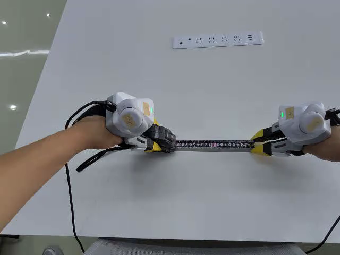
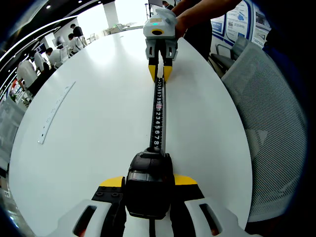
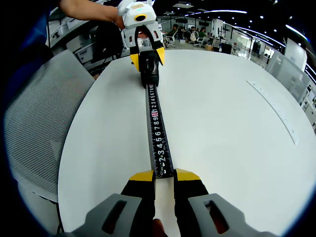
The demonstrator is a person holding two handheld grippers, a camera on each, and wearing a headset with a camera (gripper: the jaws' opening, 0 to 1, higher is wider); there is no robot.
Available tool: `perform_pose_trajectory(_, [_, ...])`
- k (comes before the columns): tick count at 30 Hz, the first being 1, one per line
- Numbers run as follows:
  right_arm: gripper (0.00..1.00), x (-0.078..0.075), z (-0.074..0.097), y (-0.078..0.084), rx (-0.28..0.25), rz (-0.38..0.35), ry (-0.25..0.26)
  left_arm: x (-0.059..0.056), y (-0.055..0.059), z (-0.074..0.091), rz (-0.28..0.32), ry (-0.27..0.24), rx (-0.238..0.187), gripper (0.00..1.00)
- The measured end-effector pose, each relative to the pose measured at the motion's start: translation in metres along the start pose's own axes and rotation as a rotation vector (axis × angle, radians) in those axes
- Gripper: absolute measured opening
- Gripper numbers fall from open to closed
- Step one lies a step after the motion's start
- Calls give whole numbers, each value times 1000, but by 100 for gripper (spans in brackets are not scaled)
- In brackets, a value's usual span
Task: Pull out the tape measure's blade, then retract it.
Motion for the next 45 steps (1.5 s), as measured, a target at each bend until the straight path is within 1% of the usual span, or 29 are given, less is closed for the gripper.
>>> perform_pose_trajectory(9, [9, -4, 6, 7, 6, -10, 4, -1, -1, 1, 0, 1, 1, 30])
perform_pose_trajectory(18, [9, -3, 17, 21, 13, -24, 8, 0, 0, 1, -1, 2, 4, 30])
perform_pose_trajectory(25, [9, -3, 22, 28, 14, -35, 14, -1, -1, 0, -7, 6, 5, 30])
perform_pose_trajectory(33, [10, -2, 21, 28, 17, -35, 14, -1, -1, -2, -7, 3, 3, 30])
perform_pose_trajectory(45, [11, 2, 21, 27, 42, -21, 7, -1, 0, -2, -3, -1, -8, 31])
Point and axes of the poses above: the centre of the closed fingertips' face, and the gripper's own axes: z roughly backward along the fingers, x roughly to its left, y roughly out of its underside, the point moved 6 cm from there along z, roughly backward along the fingers, and after that the axes turned 13 degrees about -y, right-handed, at the moved point
